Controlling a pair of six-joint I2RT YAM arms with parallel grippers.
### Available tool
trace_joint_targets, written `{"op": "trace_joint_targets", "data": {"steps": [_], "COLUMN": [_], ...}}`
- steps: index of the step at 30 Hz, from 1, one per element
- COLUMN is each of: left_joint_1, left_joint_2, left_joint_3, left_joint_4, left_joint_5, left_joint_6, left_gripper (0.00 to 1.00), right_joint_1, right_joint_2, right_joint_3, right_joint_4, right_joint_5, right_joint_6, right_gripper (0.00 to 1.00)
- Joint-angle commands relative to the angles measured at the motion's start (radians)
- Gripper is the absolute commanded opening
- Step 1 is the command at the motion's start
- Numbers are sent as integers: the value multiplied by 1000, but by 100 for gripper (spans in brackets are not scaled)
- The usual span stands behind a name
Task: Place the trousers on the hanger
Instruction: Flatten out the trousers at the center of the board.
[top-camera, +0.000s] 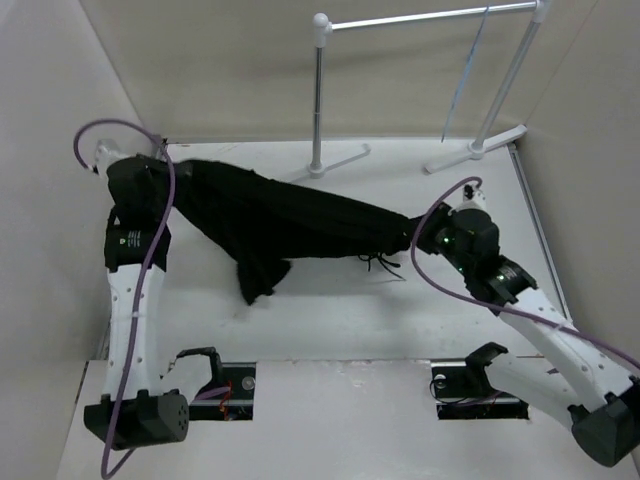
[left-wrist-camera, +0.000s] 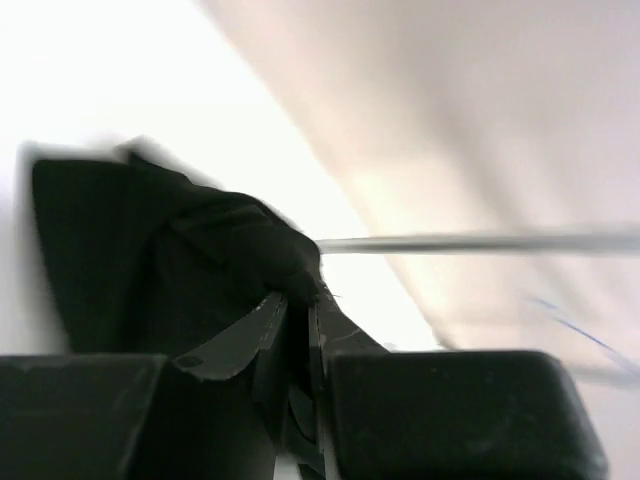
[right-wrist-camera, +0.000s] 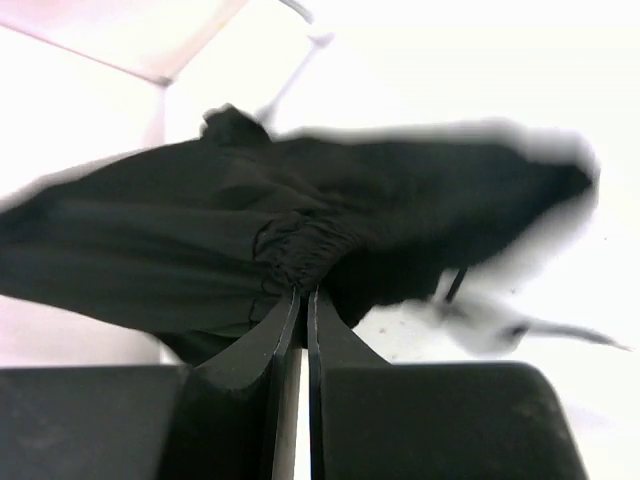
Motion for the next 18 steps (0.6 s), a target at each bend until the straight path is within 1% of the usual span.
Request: {"op": "trace_joint_targets", "data": {"steps": [1,4,6,9,11,13,15,16,18], "left_joint_1": [-103,-284,-394,-505,-547,-589,-611,-629,-692], "left_joint_2": [-14,9,58,123,138,117,66,30,-47], "left_joint_3": [198,282,336,388,403,361,265,194,32], "left_joint_4": [-29,-57,-74,-91,-106,-135,-170,-196,-255], "left_joint_5": [-70,-182,-281,-435,-504,-558,-608,-633,-680], "left_joint_6": [56,120,218,321,367,375,361,343,268], "left_gripper": [8,9,10,10,10,11,11,11,11], "right_joint_1": [-78,-145,-187,-236,-250,-250,-245,-238,-206], "right_joint_2": [-118,-160,-140,-71,-46,-62,-106,-135,-216], "right_joint_3": [104,202,265,356,429,466,443,402,262], "right_joint_4": [-178,-247,-265,-264,-268,-279,-322,-353,-417], "right_joint_5": [61,39,-3,-69,-80,-86,-87,-86,-74], "right_joint_6": [-105,-164,-188,-199,-208,-213,-216,-210,-181], "right_gripper": [7,8,8,7,7,8,9,9,9]}}
